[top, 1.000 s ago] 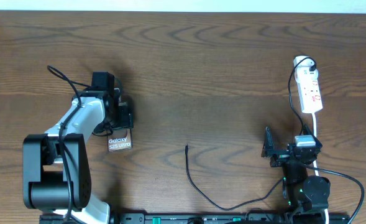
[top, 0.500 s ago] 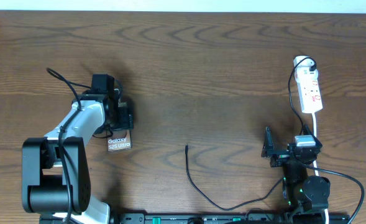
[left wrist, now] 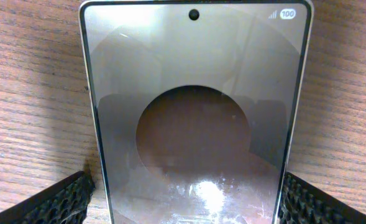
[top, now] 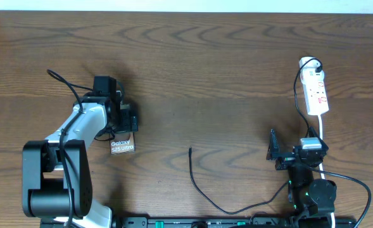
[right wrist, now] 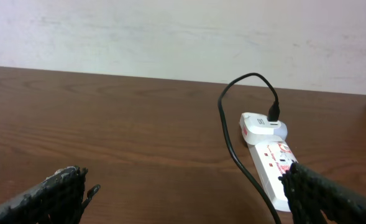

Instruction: Plug charger to phone and switch on socket

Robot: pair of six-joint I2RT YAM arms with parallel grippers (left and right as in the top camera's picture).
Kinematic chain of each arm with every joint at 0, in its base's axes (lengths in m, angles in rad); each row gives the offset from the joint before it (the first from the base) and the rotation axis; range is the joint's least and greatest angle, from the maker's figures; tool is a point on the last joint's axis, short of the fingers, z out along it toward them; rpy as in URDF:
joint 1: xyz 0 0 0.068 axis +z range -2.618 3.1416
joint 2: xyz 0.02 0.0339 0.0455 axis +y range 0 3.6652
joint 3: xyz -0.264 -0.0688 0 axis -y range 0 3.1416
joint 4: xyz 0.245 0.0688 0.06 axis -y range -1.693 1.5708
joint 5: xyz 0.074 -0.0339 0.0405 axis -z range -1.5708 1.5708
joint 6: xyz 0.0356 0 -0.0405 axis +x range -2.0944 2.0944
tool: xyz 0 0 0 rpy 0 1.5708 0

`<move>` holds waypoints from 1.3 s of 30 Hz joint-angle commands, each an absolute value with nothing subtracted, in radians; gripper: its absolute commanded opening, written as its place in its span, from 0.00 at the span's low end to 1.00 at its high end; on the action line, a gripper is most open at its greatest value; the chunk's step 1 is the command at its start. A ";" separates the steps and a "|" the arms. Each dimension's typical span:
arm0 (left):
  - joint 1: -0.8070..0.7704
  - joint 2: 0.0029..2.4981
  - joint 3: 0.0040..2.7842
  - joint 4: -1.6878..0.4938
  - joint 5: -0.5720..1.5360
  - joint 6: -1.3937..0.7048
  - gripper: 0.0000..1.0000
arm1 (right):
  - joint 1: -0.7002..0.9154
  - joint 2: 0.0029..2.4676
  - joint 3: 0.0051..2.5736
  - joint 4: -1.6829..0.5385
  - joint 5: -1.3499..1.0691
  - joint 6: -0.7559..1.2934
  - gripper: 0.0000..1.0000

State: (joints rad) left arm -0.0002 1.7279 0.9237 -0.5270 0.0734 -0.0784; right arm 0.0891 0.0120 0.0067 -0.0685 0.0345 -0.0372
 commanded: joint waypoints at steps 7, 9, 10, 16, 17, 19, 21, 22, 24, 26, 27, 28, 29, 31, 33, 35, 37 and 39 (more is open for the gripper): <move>0.006 1.745 0.892 -0.537 0.190 -0.084 0.94 | 0.082 0.007 0.006 -0.072 0.043 -0.049 0.99; 0.005 1.745 0.892 -0.537 0.199 -0.084 0.94 | 0.082 0.007 0.006 -0.072 0.043 -0.049 0.99; 0.006 1.745 0.892 -0.537 0.199 -0.084 0.94 | 0.082 0.007 0.006 -0.072 0.043 -0.049 0.99; 0.006 1.745 0.892 -0.537 0.198 -0.084 0.94 | 0.082 0.007 0.006 -0.072 0.043 -0.049 0.99; 0.006 1.745 0.892 -0.537 0.198 -0.084 0.94 | 0.082 0.007 0.006 -0.072 0.043 -0.049 0.99; 0.006 1.745 0.892 -0.537 0.190 -0.084 0.94 | 0.082 0.007 0.006 -0.072 0.043 -0.049 0.99; 0.005 1.745 0.891 -0.537 0.162 -0.084 0.94 | 0.082 0.007 0.006 -0.072 0.043 -0.049 0.99; 0.006 1.745 0.890 -0.537 0.145 -0.084 0.94 | 0.082 0.007 0.006 -0.072 0.043 -0.049 0.99; 0.006 1.745 0.885 -0.538 0.116 -0.084 0.94 | 0.082 0.007 0.006 -0.072 0.043 -0.049 0.99; 0.005 1.745 0.881 -0.537 0.117 -0.084 0.94 | 0.082 0.007 0.006 -0.072 0.043 -0.049 0.99; 0.005 1.745 0.880 -0.537 0.118 -0.084 0.94 | 0.082 0.007 0.006 -0.072 0.043 -0.049 0.99; 0.005 1.745 0.879 -0.537 0.119 -0.084 0.94 | 0.082 0.007 0.006 -0.072 0.043 -0.049 0.99; 0.005 1.745 0.878 -0.536 0.119 -0.084 0.94 | 0.082 0.007 0.006 -0.072 0.043 -0.049 0.99; 0.006 1.745 0.875 -0.533 0.119 -0.084 0.94 | 0.082 0.007 0.006 -0.072 0.043 -0.049 0.99; 0.006 1.746 0.872 -0.532 0.119 -0.084 0.94 | 0.082 0.007 0.006 -0.072 0.043 -0.049 0.99; 0.005 1.747 0.870 -0.532 0.119 -0.084 0.94 | 0.082 0.007 0.006 -0.072 0.043 -0.049 0.99; 0.006 1.752 0.869 -0.532 0.118 -0.084 0.94 | 0.082 0.007 0.006 -0.072 0.043 -0.049 0.99; 0.006 1.760 0.869 -0.532 0.119 -0.084 0.94 | 0.082 0.007 0.006 -0.072 0.043 -0.049 0.99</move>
State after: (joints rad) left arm 0.0036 1.7191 0.9169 -0.5217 0.1051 -0.0780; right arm 0.0891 0.0120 0.0067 -0.0685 0.0341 -0.0372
